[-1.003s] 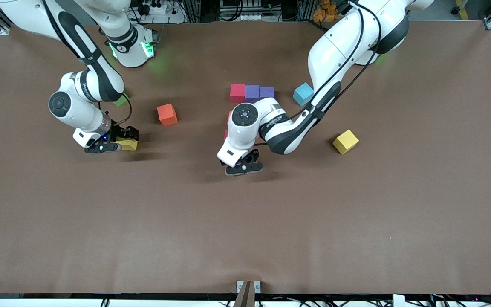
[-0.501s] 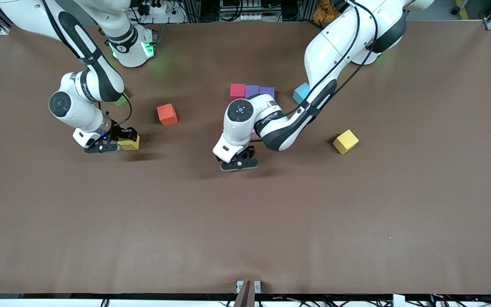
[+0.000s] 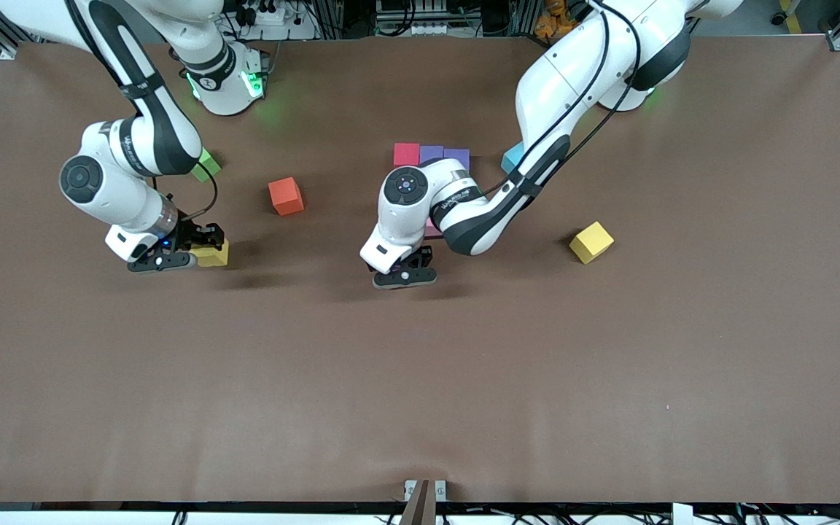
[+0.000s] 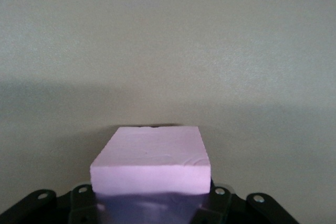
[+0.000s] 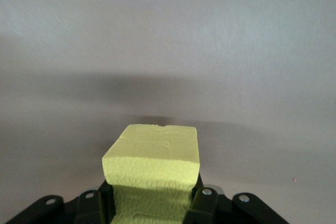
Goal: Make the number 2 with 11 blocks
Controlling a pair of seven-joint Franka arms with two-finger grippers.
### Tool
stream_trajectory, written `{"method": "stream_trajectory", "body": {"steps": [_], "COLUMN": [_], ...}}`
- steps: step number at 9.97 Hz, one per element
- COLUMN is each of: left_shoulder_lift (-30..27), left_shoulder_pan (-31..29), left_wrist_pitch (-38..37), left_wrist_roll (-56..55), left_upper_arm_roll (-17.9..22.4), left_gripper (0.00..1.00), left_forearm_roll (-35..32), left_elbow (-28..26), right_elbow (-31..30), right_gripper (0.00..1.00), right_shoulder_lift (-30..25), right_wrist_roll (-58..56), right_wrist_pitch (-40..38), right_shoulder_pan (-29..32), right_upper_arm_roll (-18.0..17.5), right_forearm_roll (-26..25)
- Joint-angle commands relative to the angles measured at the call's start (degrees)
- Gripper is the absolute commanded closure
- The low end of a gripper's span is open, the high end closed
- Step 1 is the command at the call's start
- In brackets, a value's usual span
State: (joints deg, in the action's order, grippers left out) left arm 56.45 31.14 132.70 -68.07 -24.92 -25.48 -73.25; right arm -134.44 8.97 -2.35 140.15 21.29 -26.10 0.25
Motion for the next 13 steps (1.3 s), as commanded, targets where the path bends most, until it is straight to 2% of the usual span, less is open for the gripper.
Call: {"method": "stream_trajectory", "body": {"steps": [1, 3, 5, 11, 12, 13], "left_shoulder_lift": [0.0, 0.0, 0.0, 0.5, 0.5, 0.5], "left_shoulder_pan": [0.8, 0.8, 0.9, 2.1, 2.1, 2.1], "left_wrist_pitch": [-0.6, -1.9, -2.6, -2.6, -2.6, -2.5], "left_wrist_roll": [1.6, 2.2, 2.7, 2.8, 2.8, 2.7], "left_upper_arm_roll": [0.9, 0.9, 0.9, 1.0, 1.0, 1.0], "left_gripper": [0.75, 0.75, 0.75, 0.74, 0.57, 0.01], "left_forearm_roll": [1.6, 1.6, 1.7, 2.3, 2.3, 2.4], "left_elbow": [0.5, 0.4, 0.4, 0.5, 0.4, 0.5], "right_elbow": [3.9, 5.7, 8.3, 9.4, 9.5, 9.5], "right_gripper": [0.7, 0.7, 0.7, 0.72, 0.73, 0.73], "right_shoulder_lift": [0.3, 1.0, 2.7, 4.2, 4.4, 4.3], "right_wrist_roll": [0.3, -0.7, -0.8, -2.3, -3.1, -3.1], "right_wrist_pitch": [-1.4, -1.5, -1.5, -1.0, -1.0, -1.0], "right_shoulder_pan": [-3.4, -5.5, -7.0, -8.3, -8.3, -8.7], "right_upper_arm_roll": [-0.2, -0.3, -0.3, -0.4, -0.4, -0.4], "right_forearm_roll": [-1.5, -9.3, -10.1, -10.3, -10.3, -10.2]}}
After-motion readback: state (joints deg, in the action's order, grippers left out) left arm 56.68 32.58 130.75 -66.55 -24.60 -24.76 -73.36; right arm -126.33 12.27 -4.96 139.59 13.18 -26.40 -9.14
